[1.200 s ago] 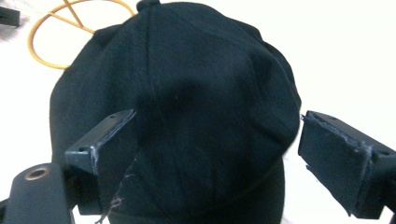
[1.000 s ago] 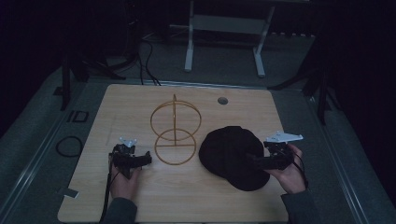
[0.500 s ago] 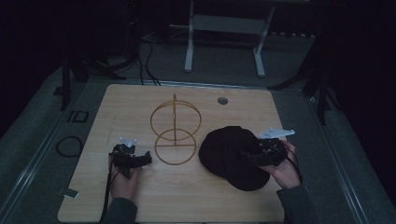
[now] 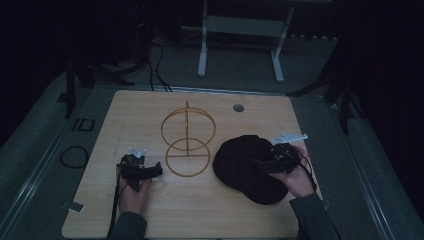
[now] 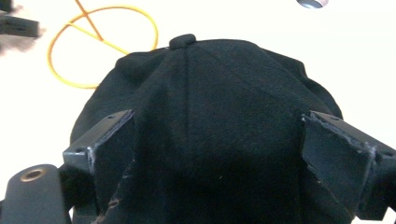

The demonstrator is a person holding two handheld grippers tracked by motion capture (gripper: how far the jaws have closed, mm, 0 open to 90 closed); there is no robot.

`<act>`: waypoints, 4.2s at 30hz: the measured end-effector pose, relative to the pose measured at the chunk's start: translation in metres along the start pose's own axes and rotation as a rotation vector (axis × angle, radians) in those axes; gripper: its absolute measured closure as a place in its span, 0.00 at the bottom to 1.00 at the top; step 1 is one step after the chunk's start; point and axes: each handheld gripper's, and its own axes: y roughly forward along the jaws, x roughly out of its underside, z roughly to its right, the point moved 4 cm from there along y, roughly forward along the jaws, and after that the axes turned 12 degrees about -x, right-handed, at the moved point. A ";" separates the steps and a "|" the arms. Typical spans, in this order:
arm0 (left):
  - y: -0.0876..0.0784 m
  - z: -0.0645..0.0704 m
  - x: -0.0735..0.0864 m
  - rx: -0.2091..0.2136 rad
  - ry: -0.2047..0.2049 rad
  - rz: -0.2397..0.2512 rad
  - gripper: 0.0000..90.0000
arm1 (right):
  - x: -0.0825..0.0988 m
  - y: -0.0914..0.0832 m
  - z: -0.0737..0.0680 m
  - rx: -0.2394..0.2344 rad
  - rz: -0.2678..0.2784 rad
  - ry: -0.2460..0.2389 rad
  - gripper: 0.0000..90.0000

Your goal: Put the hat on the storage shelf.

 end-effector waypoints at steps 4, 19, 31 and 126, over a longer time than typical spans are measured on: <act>0.000 0.000 0.000 0.000 0.000 0.000 0.01 | -0.001 0.004 0.001 -0.011 -0.009 0.001 0.12; 0.000 0.000 0.000 0.000 0.000 0.000 0.01 | 0.014 0.026 0.004 -0.041 -0.088 0.021 0.11; 0.000 0.000 0.000 0.000 0.000 0.000 0.01 | 0.021 0.039 -0.001 -0.011 -0.189 -0.039 0.26; 0.000 0.000 0.000 0.000 -0.001 -0.001 0.01 | -0.092 -0.050 -0.004 -0.035 -0.400 -0.286 0.94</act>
